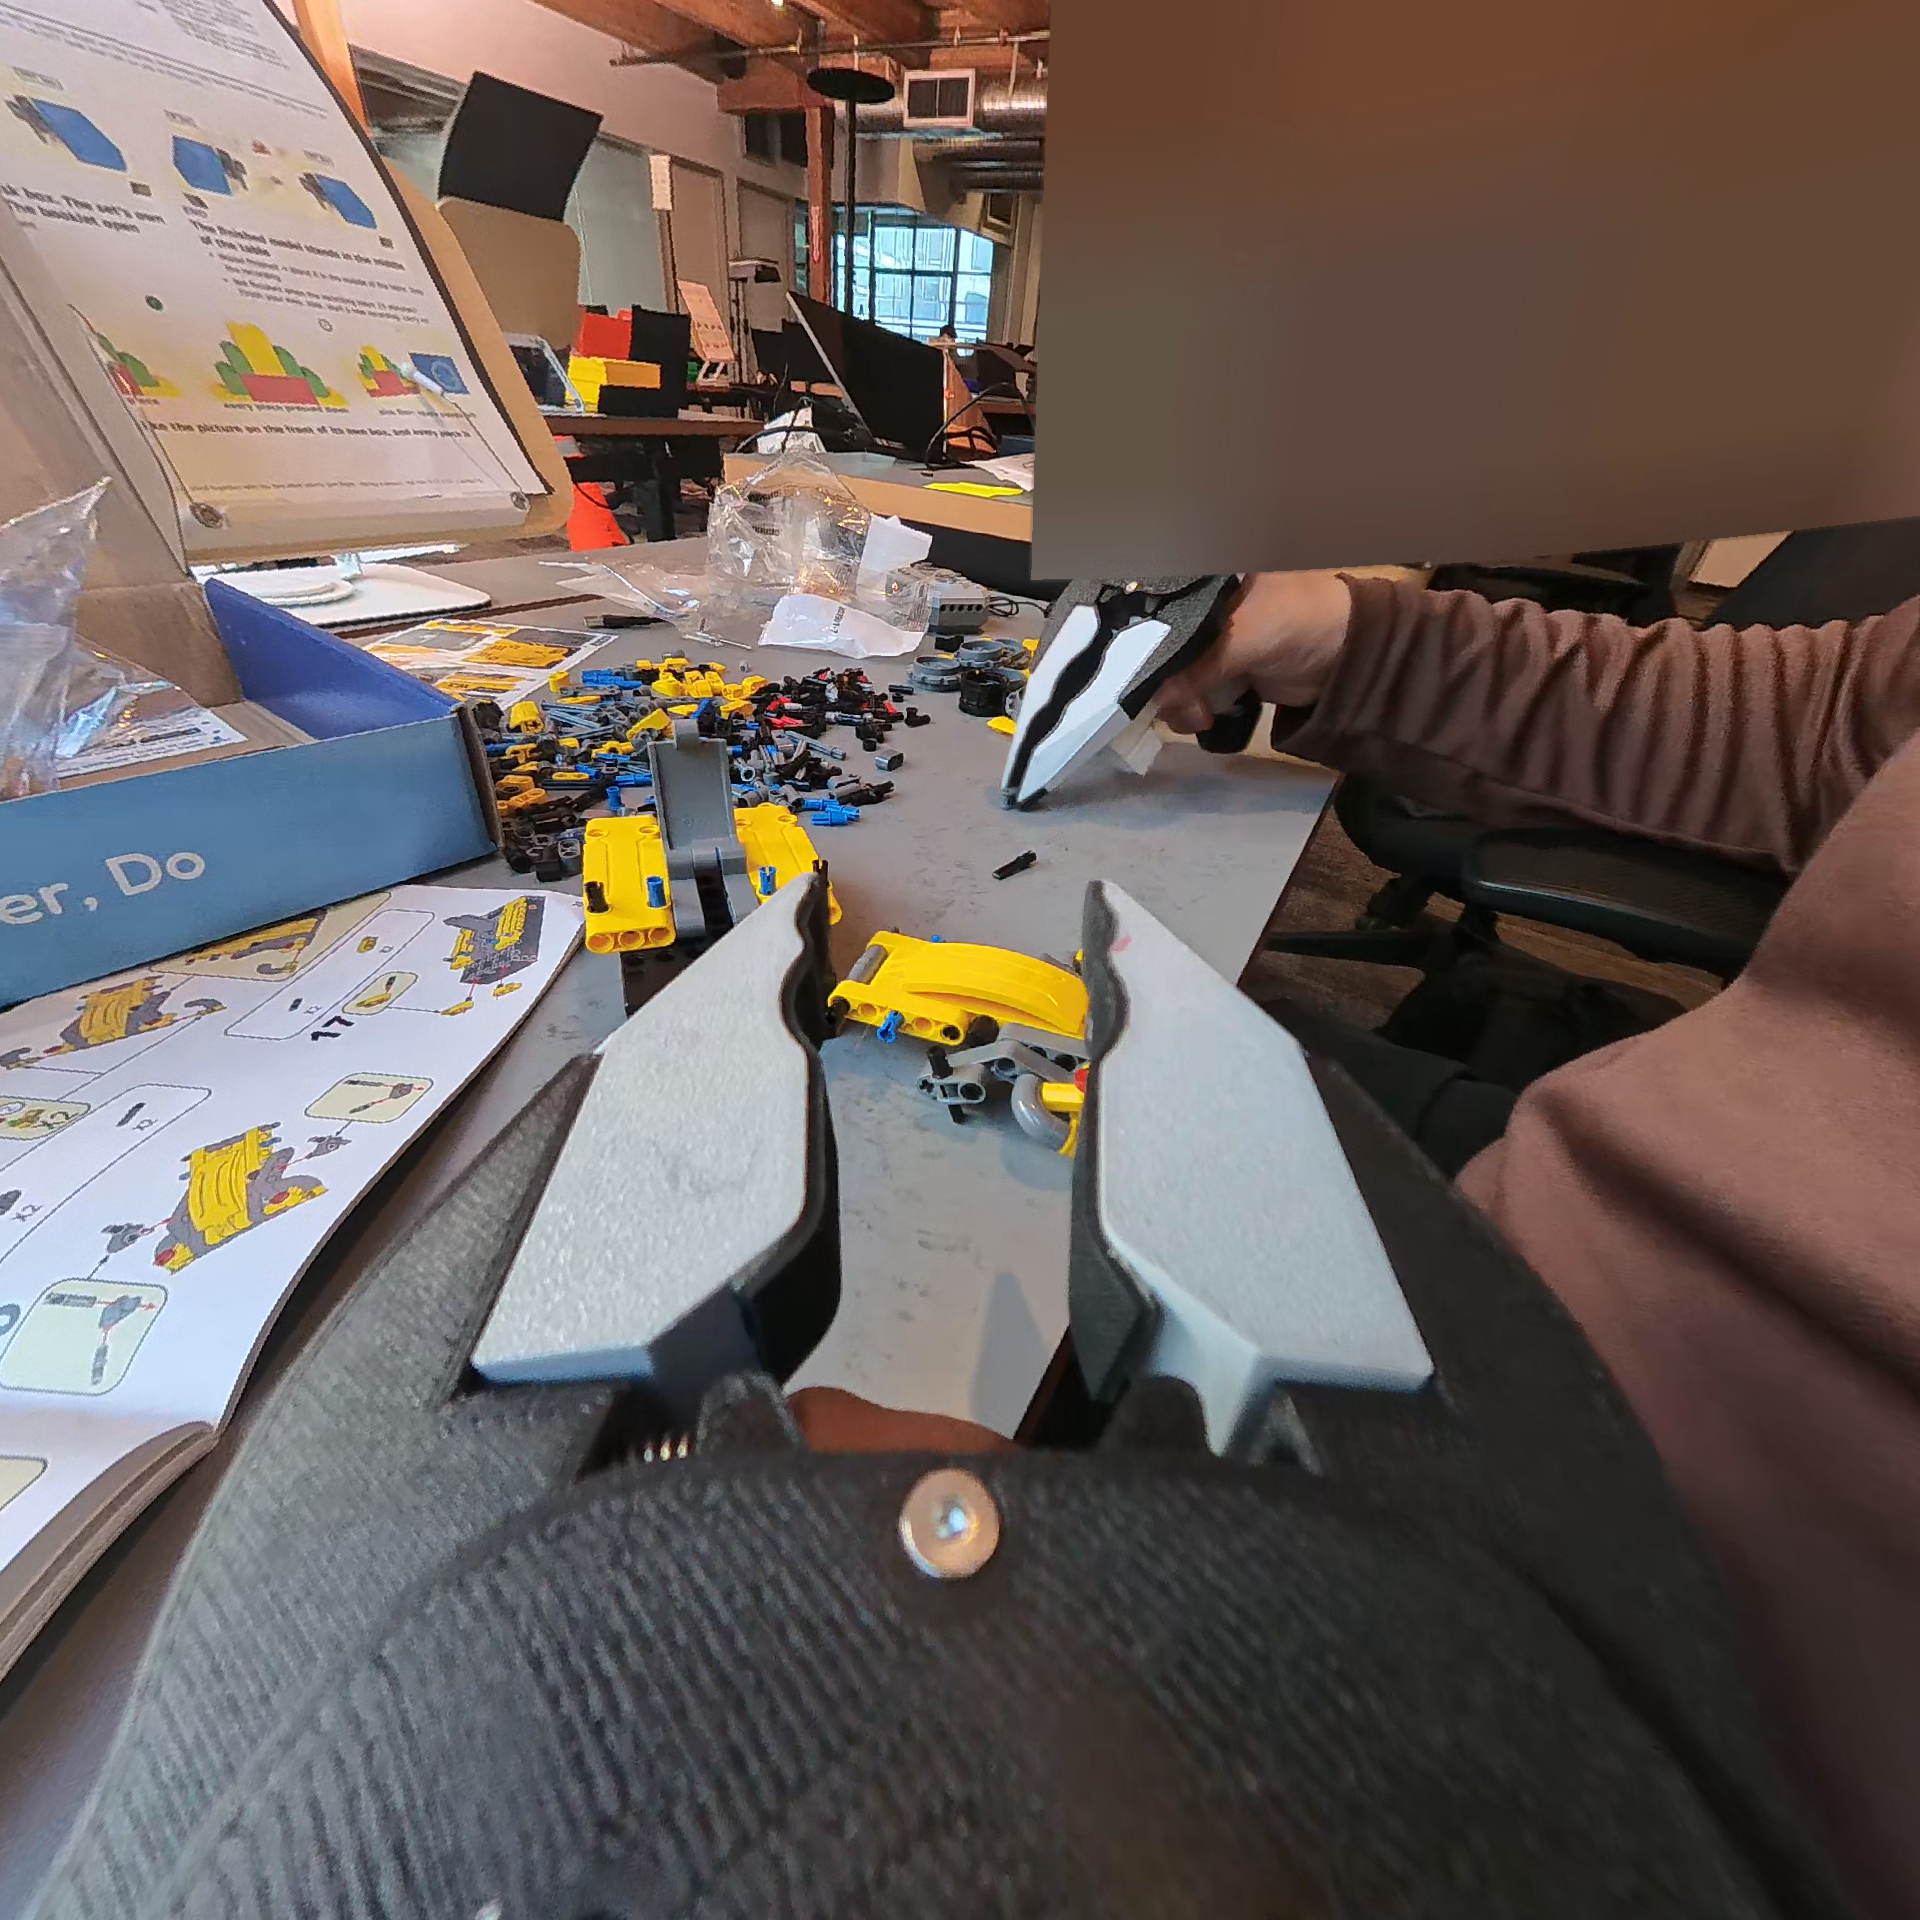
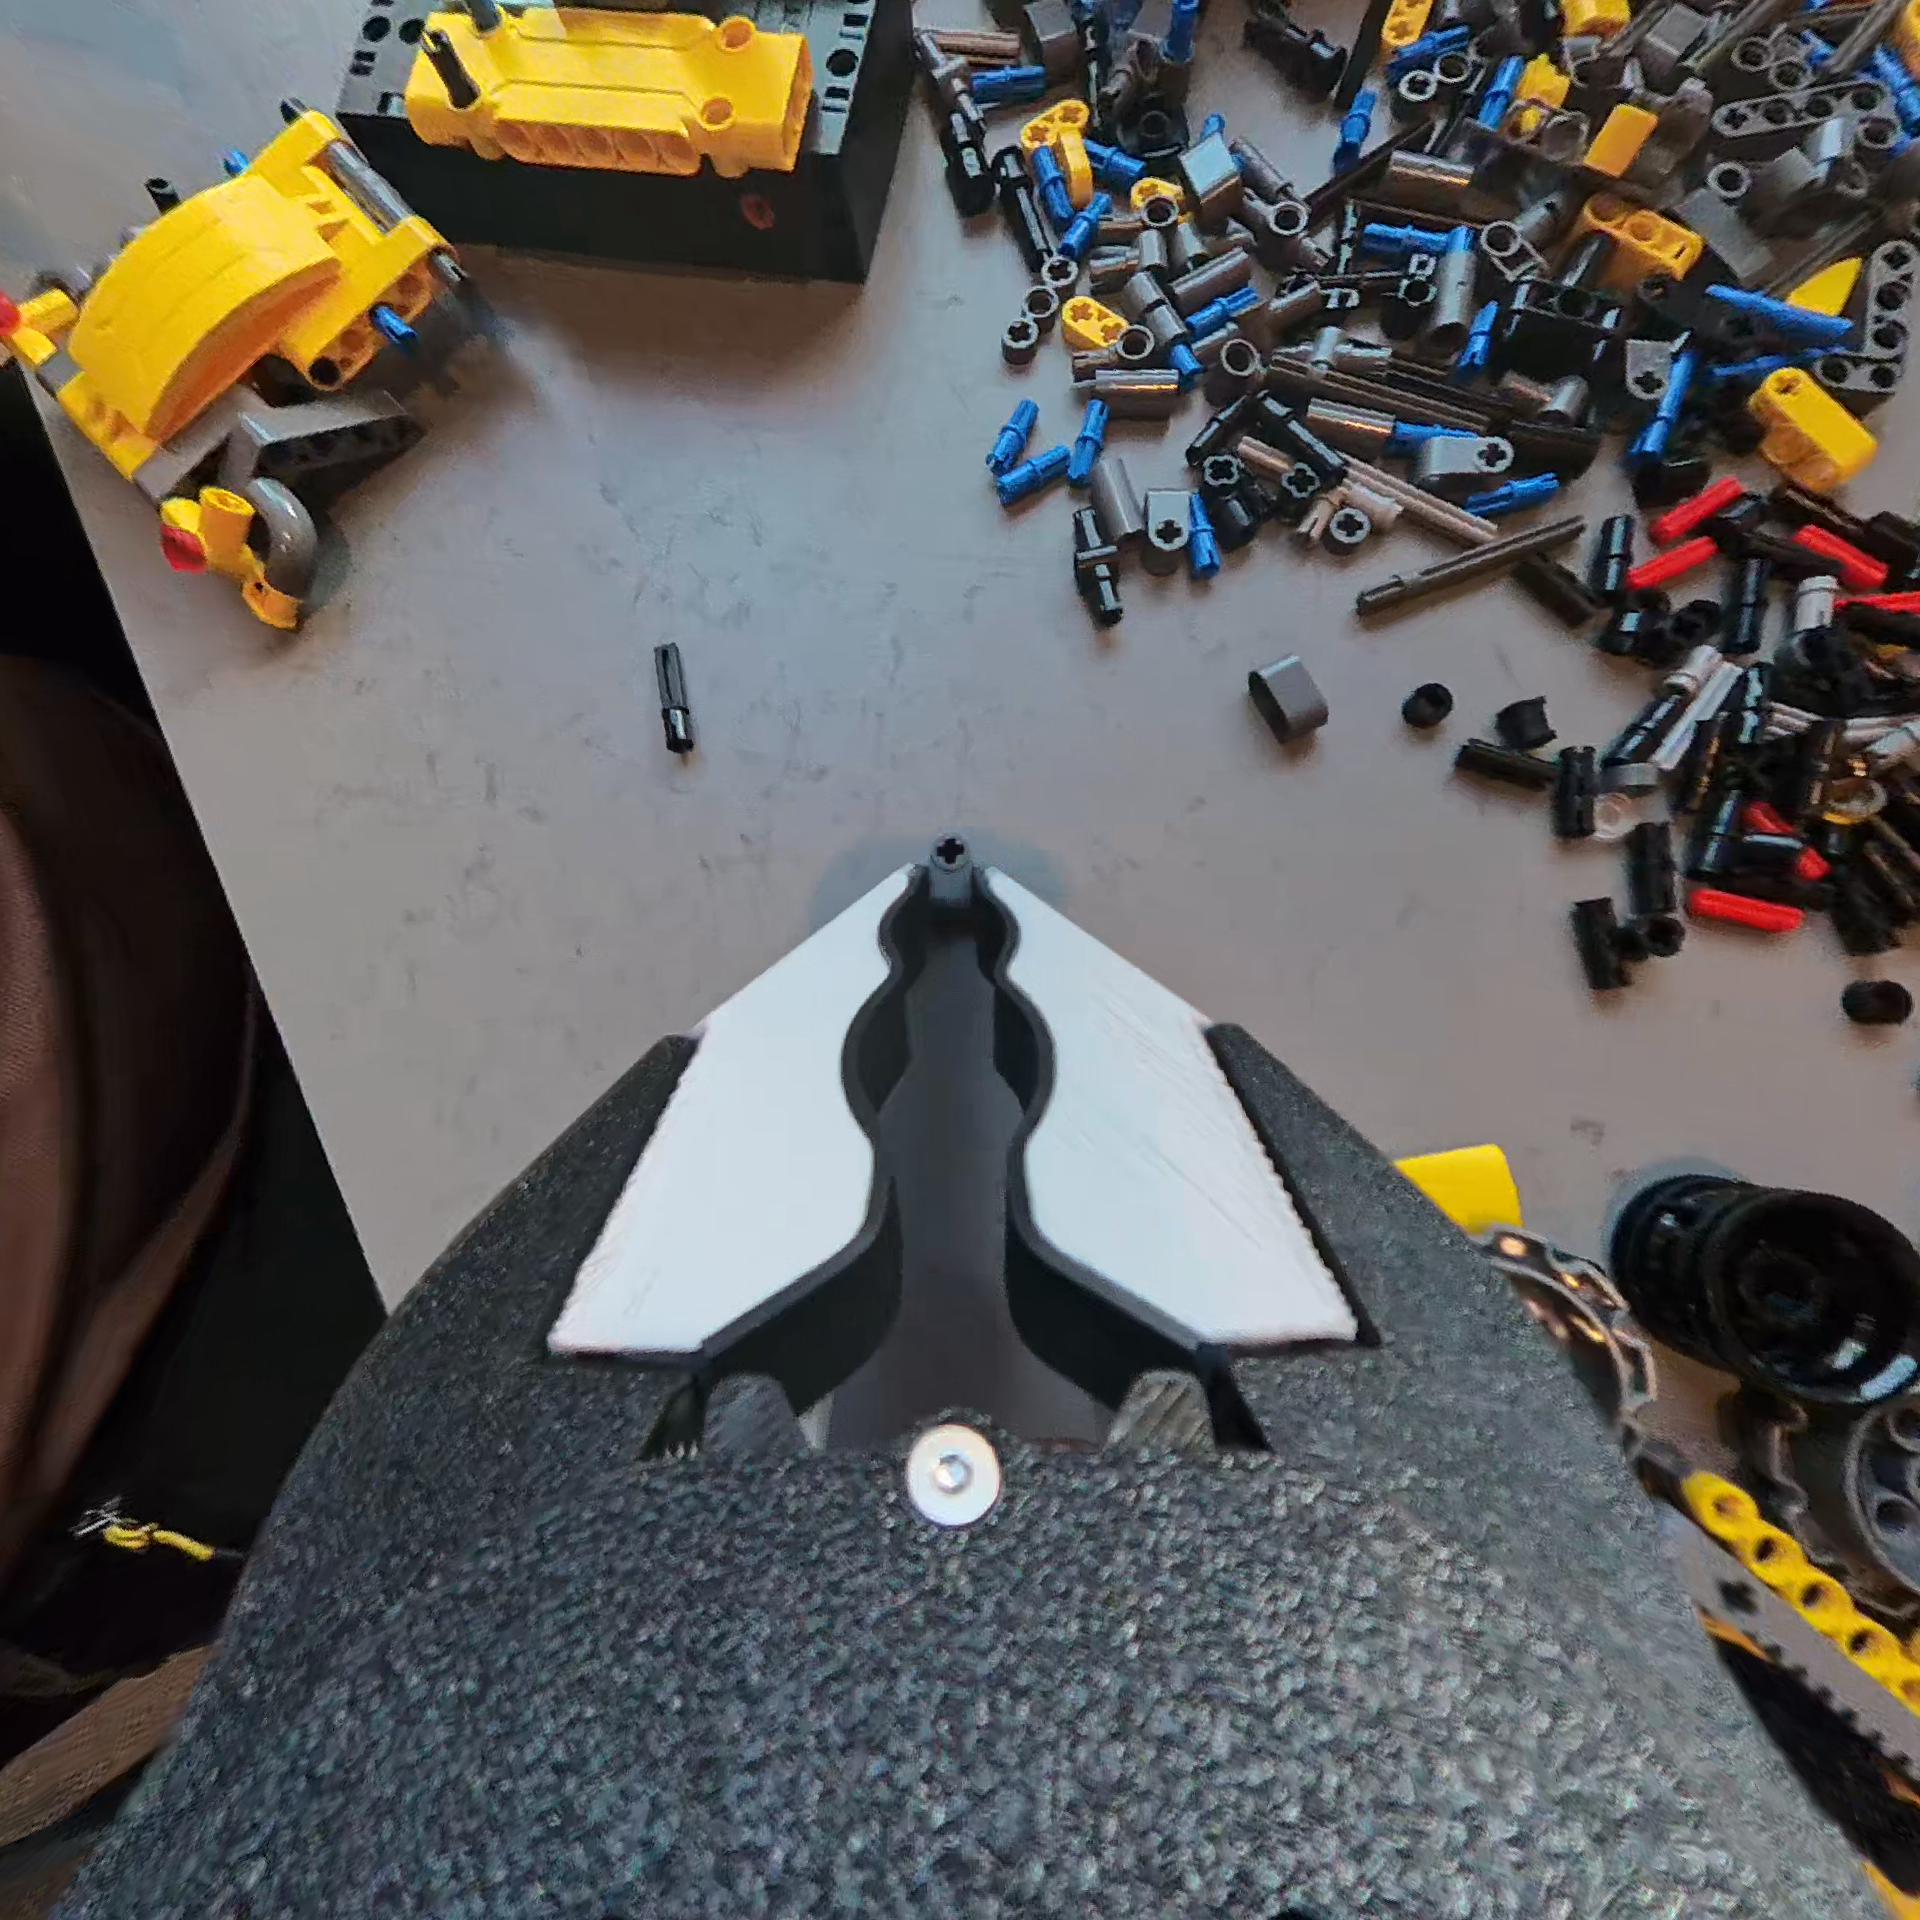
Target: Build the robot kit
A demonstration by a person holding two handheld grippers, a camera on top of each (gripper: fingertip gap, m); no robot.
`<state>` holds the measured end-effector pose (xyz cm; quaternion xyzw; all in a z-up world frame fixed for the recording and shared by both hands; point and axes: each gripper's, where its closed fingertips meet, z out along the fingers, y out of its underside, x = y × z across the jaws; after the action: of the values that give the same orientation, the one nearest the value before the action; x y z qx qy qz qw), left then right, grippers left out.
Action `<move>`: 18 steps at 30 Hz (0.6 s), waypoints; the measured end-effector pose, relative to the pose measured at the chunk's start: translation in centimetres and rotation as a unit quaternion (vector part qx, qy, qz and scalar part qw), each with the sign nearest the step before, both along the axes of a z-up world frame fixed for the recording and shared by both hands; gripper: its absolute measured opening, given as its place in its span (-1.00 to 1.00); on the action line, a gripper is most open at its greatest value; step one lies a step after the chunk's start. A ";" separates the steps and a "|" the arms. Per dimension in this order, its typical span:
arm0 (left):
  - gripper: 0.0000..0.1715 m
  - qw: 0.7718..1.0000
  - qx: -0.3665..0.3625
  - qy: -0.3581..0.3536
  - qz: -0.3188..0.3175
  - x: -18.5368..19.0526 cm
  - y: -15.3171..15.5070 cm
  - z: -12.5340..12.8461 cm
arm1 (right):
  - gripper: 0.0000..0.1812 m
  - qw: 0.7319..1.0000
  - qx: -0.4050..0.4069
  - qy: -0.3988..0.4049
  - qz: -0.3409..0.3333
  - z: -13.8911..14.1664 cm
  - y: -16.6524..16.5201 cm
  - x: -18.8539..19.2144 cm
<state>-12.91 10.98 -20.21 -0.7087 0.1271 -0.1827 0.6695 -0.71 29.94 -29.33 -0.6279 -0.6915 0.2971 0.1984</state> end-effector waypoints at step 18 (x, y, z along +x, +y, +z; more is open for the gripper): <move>-0.46 1.000 -0.006 0.002 -0.003 0.1 0.1 -0.2 | -0.90 0.986 0.055 0.099 -0.118 4.6 4.3 1.0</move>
<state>-12.79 11.09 -20.38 -0.7128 0.1292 -0.1844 0.6643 0.30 34.20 -24.72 -0.6609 -0.6043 0.2940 0.3340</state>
